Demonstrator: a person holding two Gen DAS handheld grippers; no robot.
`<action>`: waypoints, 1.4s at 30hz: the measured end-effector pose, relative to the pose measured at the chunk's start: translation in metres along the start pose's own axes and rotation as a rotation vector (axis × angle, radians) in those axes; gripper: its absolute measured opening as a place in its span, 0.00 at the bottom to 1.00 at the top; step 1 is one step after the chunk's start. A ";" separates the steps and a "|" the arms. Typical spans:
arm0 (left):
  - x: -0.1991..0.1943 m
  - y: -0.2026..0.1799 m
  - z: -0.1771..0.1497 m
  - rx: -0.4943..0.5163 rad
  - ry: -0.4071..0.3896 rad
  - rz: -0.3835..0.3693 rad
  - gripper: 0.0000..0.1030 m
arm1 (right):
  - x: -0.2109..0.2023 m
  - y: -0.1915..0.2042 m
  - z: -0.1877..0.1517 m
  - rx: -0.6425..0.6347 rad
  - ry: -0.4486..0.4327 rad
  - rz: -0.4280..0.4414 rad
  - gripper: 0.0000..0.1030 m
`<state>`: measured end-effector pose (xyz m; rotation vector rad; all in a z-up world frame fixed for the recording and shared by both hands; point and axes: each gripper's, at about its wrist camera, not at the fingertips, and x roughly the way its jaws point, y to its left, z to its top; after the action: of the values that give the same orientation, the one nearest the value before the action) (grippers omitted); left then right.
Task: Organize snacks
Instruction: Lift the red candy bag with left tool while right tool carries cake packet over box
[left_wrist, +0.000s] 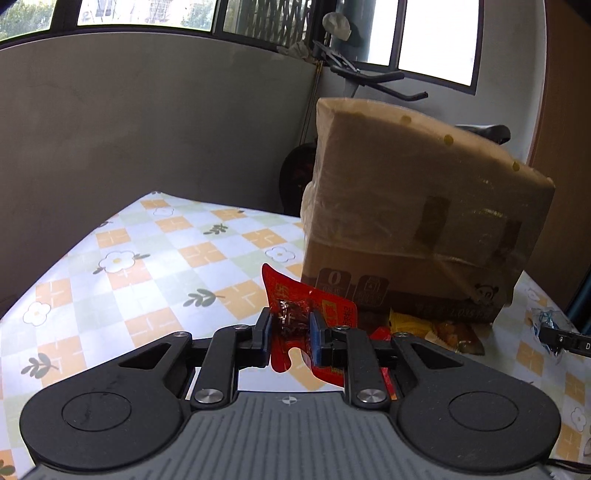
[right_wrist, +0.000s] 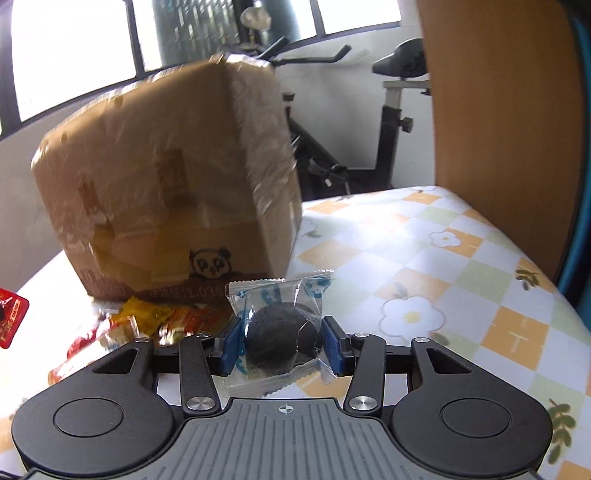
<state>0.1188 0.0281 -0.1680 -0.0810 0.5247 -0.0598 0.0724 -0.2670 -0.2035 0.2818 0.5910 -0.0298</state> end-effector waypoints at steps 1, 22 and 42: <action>-0.002 -0.001 0.005 0.001 -0.013 -0.007 0.21 | -0.005 -0.001 0.005 0.004 -0.019 0.003 0.41; 0.036 -0.091 0.180 0.103 -0.292 -0.176 0.22 | 0.015 0.071 0.190 -0.163 -0.271 0.144 0.41; 0.076 -0.086 0.177 0.111 -0.214 -0.168 0.95 | 0.026 0.082 0.184 -0.170 -0.245 0.116 0.89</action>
<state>0.2709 -0.0527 -0.0450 -0.0221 0.2994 -0.2420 0.2034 -0.2364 -0.0509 0.1442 0.3303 0.0966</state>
